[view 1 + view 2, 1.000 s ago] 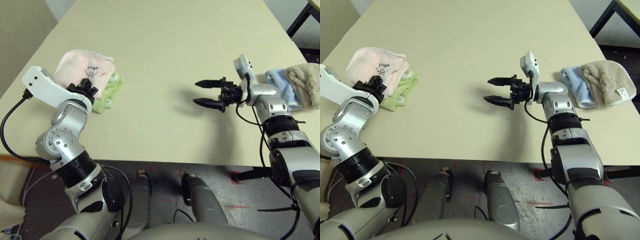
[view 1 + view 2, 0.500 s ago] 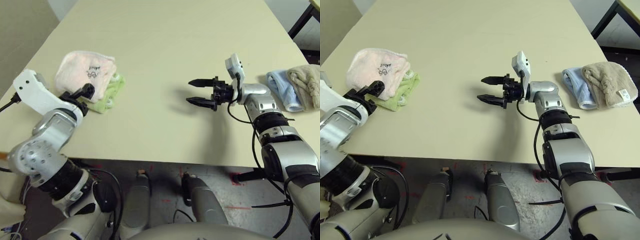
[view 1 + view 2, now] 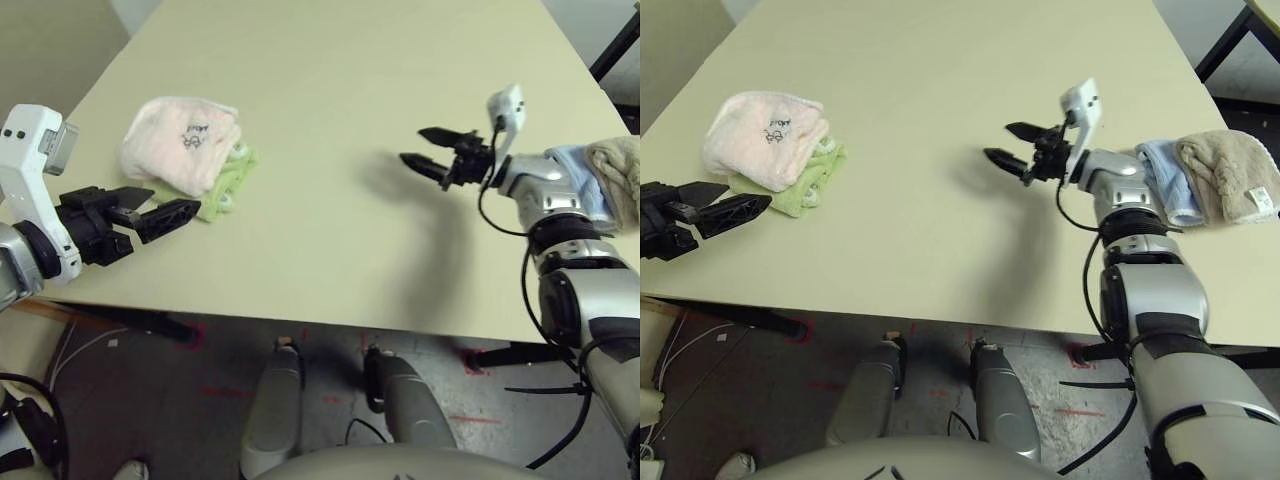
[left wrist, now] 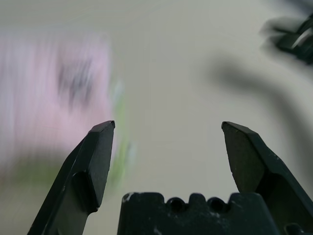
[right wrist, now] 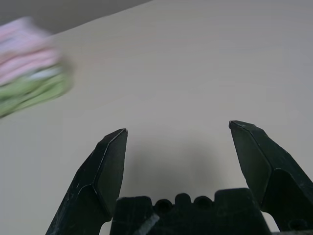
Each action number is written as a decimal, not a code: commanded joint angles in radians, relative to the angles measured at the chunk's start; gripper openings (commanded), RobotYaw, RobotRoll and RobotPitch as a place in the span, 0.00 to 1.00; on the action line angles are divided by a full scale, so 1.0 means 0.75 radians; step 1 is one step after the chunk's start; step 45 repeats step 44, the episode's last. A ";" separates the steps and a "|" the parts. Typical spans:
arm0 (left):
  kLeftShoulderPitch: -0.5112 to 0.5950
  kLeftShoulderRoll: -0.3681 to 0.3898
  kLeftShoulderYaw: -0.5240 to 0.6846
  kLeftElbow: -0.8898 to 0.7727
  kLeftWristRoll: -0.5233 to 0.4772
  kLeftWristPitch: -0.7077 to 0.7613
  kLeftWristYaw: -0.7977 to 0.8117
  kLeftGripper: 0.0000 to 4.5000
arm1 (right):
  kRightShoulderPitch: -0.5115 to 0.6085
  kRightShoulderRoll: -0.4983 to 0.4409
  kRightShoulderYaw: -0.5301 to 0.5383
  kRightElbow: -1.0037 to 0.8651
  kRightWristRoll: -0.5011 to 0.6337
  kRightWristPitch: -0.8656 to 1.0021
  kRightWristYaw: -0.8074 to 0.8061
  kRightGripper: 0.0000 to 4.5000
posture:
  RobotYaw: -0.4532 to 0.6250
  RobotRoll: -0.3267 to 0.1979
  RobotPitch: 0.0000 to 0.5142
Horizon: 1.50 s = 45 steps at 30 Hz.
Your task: Fold the towel and set it aside.
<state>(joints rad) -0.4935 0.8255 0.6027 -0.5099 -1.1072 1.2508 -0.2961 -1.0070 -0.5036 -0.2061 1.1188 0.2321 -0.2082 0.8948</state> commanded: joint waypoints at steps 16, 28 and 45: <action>-0.127 -0.286 -0.433 0.810 0.839 -1.190 -0.237 0.99 | 0.202 -0.188 -0.175 -0.039 -0.075 -0.280 -0.866 1.00 | 0.55 0.62 0.27; -0.177 -0.280 -0.403 1.095 0.887 -1.389 -0.385 0.99 | 0.273 -0.211 -0.210 -0.056 -0.063 -0.306 -0.984 1.00 | 0.55 0.62 0.26; -0.241 -0.283 -0.417 1.278 0.938 -1.513 -0.468 0.99 | 0.321 -0.243 -0.243 -0.089 -0.071 -0.383 -1.059 1.00 | 0.51 0.62 0.23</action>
